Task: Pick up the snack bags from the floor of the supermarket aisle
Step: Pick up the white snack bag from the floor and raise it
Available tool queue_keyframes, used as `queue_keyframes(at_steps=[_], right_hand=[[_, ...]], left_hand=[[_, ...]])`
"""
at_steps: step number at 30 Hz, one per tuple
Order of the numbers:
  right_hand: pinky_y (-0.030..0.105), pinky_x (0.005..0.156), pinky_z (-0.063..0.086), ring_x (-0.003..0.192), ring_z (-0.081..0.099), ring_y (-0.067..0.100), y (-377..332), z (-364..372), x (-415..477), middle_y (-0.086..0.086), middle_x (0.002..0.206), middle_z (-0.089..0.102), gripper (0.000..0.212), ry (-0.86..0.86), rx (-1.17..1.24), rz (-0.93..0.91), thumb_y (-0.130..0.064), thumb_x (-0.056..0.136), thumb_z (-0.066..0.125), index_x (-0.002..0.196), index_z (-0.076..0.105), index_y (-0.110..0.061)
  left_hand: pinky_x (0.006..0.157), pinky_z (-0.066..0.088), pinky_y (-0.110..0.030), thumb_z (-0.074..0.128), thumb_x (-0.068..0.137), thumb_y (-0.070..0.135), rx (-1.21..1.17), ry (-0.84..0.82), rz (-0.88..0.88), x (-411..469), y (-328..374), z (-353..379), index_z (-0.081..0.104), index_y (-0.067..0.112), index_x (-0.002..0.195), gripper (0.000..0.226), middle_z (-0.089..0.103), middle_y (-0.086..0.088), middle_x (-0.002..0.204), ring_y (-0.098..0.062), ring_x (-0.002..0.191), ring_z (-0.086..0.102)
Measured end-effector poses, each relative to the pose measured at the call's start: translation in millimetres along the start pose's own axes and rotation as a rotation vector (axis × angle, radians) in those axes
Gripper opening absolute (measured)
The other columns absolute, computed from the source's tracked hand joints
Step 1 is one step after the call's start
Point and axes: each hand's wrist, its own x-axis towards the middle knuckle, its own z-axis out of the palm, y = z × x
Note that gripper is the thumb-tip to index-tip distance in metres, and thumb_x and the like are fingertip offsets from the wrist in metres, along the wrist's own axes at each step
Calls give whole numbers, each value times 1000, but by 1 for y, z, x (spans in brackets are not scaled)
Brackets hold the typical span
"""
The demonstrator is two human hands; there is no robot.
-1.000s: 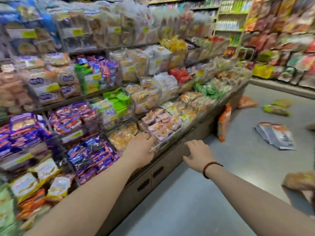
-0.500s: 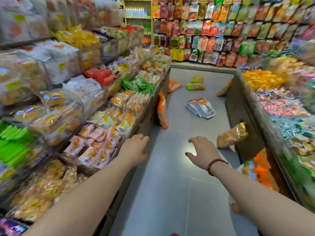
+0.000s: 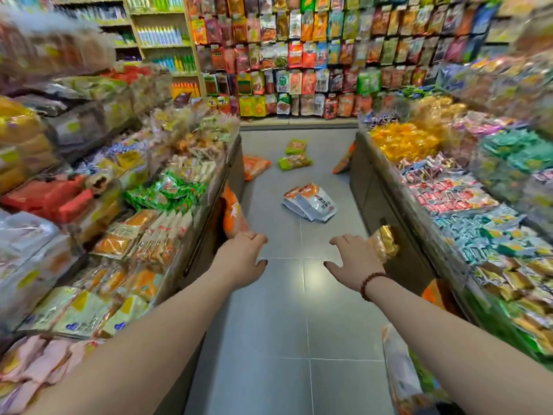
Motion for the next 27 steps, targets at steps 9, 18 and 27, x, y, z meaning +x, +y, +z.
queue_keyframes(at_steps=[9,18,27], right_hand=[[35,102,37,122,46,23,80,14,98,1,130,53,48,2,1,217,-44,87,55,130,48,-23],[35,98,41,119,47,21,134,7,245,0,129,52,49,-16,27,420,-41,86,56,131,47,-22],[34,103,39,124,44,20,182,19,381,1,135,49,53,-52,54,439,-44,90,55,136,42,-21]], left_hand=[[89,45,-35,52,91,37,21,-61,259,182,16,40,44,20,132,45,51,-3,128,-25,118,50],[88,47,-37,54,91,34,-29,-111,412,379,-9,61,44,19,134,47,49,-5,135,-26,120,49],[85,47,-35,56,91,34,-61,-154,413,527,-25,89,47,18,129,42,54,-5,129,-26,114,53]])
